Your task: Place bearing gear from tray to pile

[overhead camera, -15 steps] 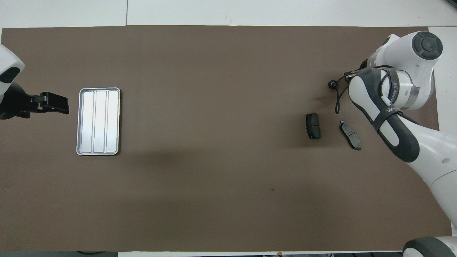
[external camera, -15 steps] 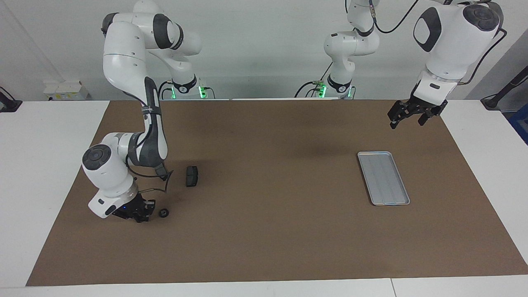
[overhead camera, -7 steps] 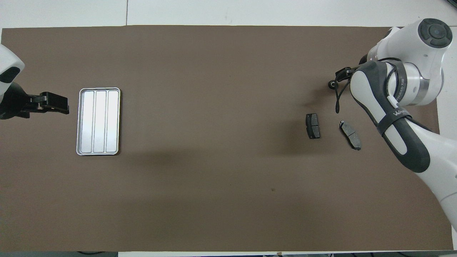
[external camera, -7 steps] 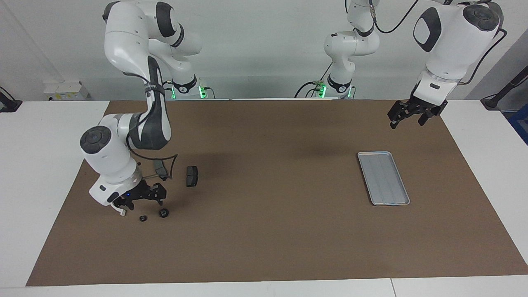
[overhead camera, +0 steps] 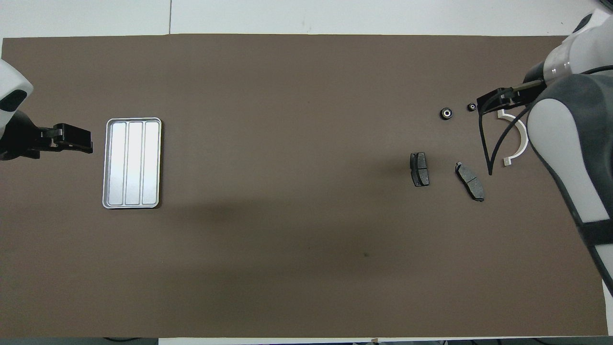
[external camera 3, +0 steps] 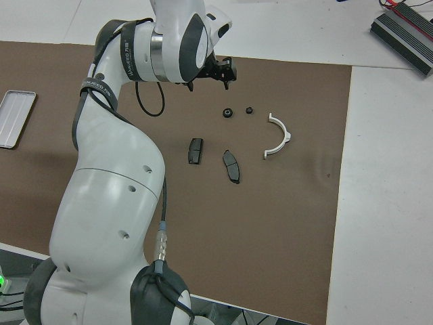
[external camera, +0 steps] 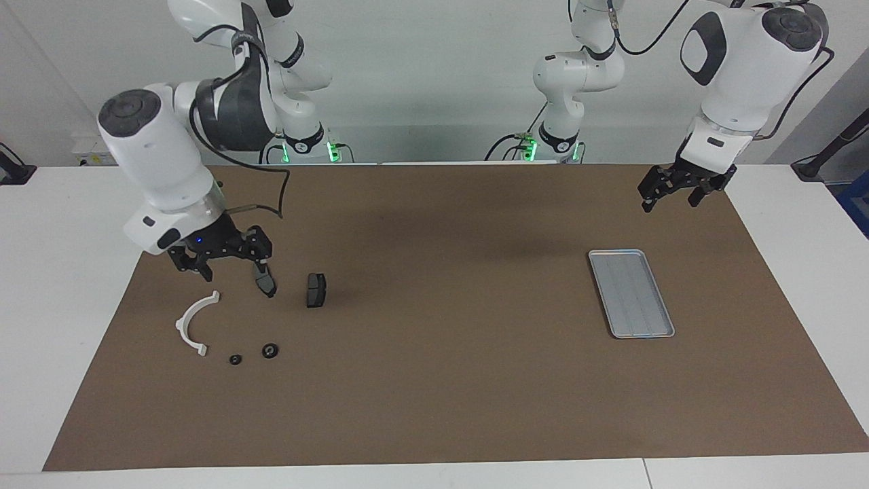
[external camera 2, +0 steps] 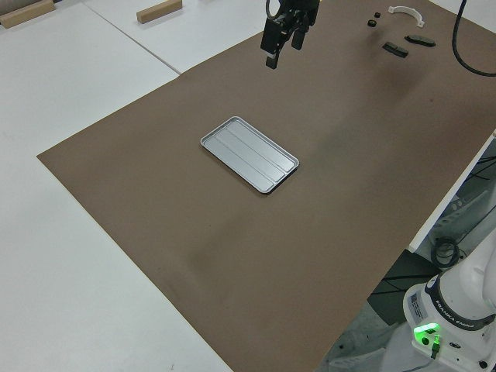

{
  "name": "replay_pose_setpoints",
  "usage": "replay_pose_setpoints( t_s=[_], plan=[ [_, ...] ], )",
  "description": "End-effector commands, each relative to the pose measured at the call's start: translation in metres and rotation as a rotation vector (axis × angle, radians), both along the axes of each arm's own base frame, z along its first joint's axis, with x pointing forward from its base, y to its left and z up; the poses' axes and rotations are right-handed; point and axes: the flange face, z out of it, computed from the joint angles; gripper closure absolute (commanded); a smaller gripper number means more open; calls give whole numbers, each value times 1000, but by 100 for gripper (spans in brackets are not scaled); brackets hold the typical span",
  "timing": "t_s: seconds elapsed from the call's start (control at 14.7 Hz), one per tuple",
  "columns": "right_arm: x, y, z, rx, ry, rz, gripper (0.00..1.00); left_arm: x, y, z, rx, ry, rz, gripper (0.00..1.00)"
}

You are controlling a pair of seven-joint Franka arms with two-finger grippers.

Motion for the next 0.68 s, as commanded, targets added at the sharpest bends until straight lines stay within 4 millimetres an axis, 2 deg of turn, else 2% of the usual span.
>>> replay_pose_setpoints(
  t_s=[0.0,0.27,0.41,0.61],
  plan=[
    [-33,-2,37,7,18,-10,0,-5,0,4,-7,2,-8,0],
    [-72,-6,77,-10,59,-6,0,-5,0,3,-7,4,-7,0],
    [-90,-24,90,-4,79,-36,0,-5,0,4,-7,2,-8,0],
    [-105,-22,101,2,96,-41,0,-5,0,4,-7,2,-6,0]
  ],
)
